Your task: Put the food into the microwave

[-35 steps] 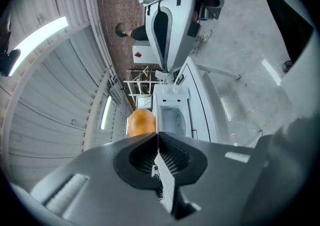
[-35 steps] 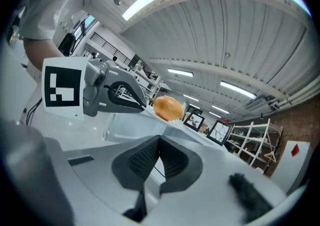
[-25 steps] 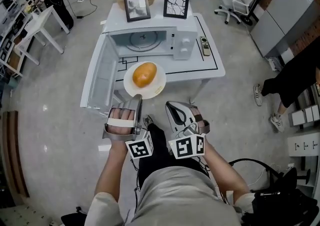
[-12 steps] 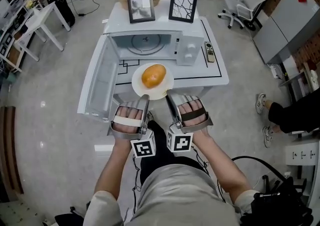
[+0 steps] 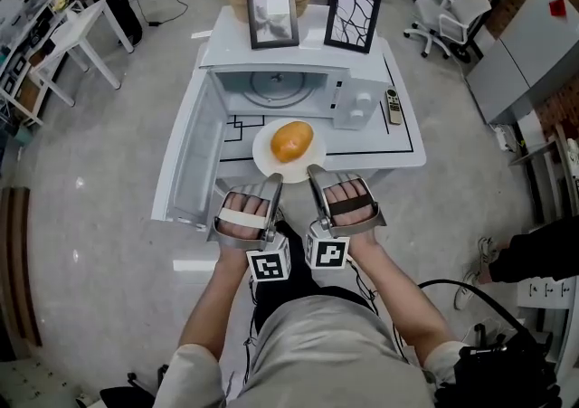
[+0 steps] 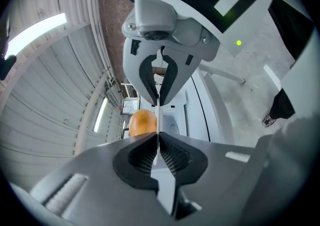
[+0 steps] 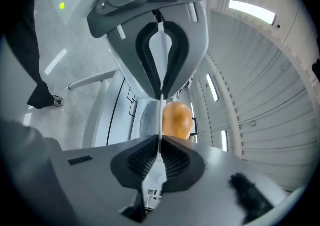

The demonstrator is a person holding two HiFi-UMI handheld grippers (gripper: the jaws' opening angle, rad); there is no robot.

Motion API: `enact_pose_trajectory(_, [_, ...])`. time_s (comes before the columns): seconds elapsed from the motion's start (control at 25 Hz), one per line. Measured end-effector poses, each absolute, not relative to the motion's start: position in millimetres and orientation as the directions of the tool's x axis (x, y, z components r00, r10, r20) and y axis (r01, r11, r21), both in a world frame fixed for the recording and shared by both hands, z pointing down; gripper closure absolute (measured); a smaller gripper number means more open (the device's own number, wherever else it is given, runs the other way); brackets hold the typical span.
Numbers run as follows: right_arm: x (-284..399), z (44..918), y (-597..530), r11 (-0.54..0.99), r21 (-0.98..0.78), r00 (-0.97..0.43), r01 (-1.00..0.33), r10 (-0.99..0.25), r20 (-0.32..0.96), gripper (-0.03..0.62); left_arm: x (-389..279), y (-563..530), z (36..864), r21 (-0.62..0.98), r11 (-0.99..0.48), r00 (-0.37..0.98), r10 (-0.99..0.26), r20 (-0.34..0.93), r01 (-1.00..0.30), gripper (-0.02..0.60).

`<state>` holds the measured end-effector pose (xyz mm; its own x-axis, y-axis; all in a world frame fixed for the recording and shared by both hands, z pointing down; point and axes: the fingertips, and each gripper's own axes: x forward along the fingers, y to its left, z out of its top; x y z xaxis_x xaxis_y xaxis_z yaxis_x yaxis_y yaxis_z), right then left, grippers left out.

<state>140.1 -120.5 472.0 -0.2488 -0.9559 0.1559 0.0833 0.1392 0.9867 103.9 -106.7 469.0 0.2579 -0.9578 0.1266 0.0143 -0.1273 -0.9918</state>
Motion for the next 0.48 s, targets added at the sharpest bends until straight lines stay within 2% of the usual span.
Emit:
enact_pose_trajectory(0.12, [136, 476, -135, 0.131, 0.989, -0.24, 0.075, -0.96, 0.146, 0.563, 100, -120, 475, -0.981, -0.16, 0.256, -0.958, 0.128, -0.106, 0.546])
enact_pose_trajectory(0.28, [138, 485, -158, 0.16, 0.985, -0.194, 0.071, -0.966, 0.171, 0.563, 78, -136, 476, -0.933, -0.208, 0.188, -0.97, 0.157, -0.292, 0.542])
enact_pose_trajectory(0.36, [142, 488, -169, 0.169, 0.984, -0.164, 0.06, -0.971, 0.177, 0.563, 63, -144, 481, -0.875, -0.242, 0.158, -0.969, 0.192, -0.42, 0.574])
enact_pose_trajectory(0.48, [147, 491, -184, 0.163, 0.985, -0.133, 0.048, -0.977, 0.168, 0.563, 53, -157, 501, -0.754, -0.321, 0.181, -0.947, 0.266, -0.574, 0.574])
